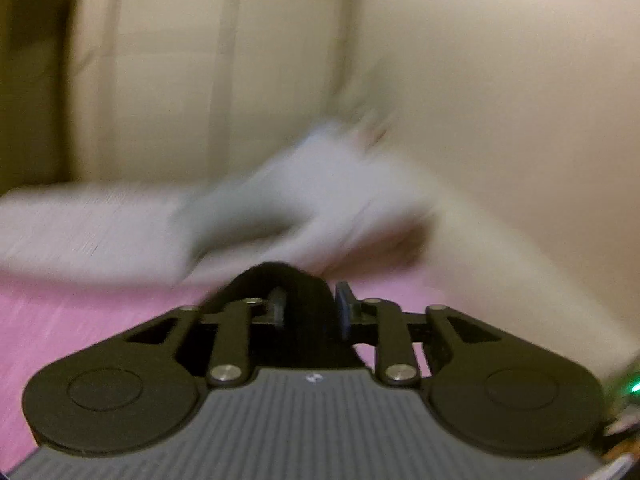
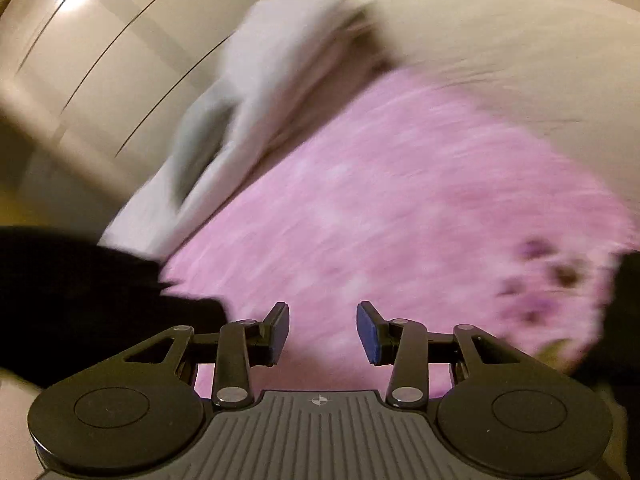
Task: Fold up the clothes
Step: 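Grasp the black garment with the left gripper and lift it off the bucket, then lay the black garment onto the pink bed and open the left gripper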
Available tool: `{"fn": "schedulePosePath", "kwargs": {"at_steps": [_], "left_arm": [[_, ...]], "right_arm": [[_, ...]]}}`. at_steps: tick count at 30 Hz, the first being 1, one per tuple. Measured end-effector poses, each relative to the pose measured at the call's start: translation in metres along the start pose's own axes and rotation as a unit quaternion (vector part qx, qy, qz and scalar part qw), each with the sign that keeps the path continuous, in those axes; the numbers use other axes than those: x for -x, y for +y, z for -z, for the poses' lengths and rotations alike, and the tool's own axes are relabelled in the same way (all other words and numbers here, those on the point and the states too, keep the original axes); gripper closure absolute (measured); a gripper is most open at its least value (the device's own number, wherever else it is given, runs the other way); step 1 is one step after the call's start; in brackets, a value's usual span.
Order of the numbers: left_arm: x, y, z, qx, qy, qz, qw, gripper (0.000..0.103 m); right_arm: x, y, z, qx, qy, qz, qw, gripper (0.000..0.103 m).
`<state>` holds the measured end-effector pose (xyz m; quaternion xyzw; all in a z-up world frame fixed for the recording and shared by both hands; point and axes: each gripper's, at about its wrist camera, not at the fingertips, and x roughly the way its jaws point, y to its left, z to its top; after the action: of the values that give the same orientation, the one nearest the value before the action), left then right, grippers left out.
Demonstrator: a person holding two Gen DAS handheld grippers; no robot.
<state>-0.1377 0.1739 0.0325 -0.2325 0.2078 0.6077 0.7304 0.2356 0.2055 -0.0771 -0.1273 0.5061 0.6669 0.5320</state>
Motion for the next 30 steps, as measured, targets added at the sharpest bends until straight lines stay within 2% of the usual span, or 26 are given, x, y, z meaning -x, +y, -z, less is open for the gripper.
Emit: {"fn": "schedulePosePath", "kwargs": {"at_steps": [4, 8, 13, 15, 20, 24, 30], "left_arm": [[-0.003, 0.077, 0.064, 0.048, 0.081, -0.052, 0.9942, 0.082], [-0.002, 0.153, 0.129, 0.096, 0.157, -0.099, 0.9779, 0.082], [0.018, 0.214, 0.157, 0.121, 0.181, -0.129, 0.9675, 0.082], [0.019, 0.223, 0.157, 0.127, 0.181, -0.134, 0.966, 0.081], [0.027, 0.217, 0.159, 0.126, 0.179, -0.136, 0.9662, 0.08], [0.041, 0.195, 0.173, 0.141, 0.175, -0.129, 0.9658, 0.08], [0.06, 0.153, 0.185, 0.136, 0.183, -0.148, 0.9625, 0.079]], "right_arm": [[-0.057, 0.093, 0.033, 0.1, 0.072, -0.038, 0.992, 0.061], [-0.108, 0.164, 0.069, 0.156, 0.13, -0.034, 0.979, 0.061], [-0.143, 0.216, 0.103, 0.218, 0.145, -0.017, 0.965, 0.061], [-0.151, 0.228, 0.114, 0.246, 0.157, -0.014, 0.956, 0.061], [-0.16, 0.248, 0.138, 0.294, 0.184, -0.013, 0.938, 0.061], [-0.158, 0.249, 0.152, 0.313, 0.209, -0.006, 0.926, 0.061], [-0.132, 0.234, 0.159, 0.333, 0.215, -0.004, 0.918, 0.061]]}}
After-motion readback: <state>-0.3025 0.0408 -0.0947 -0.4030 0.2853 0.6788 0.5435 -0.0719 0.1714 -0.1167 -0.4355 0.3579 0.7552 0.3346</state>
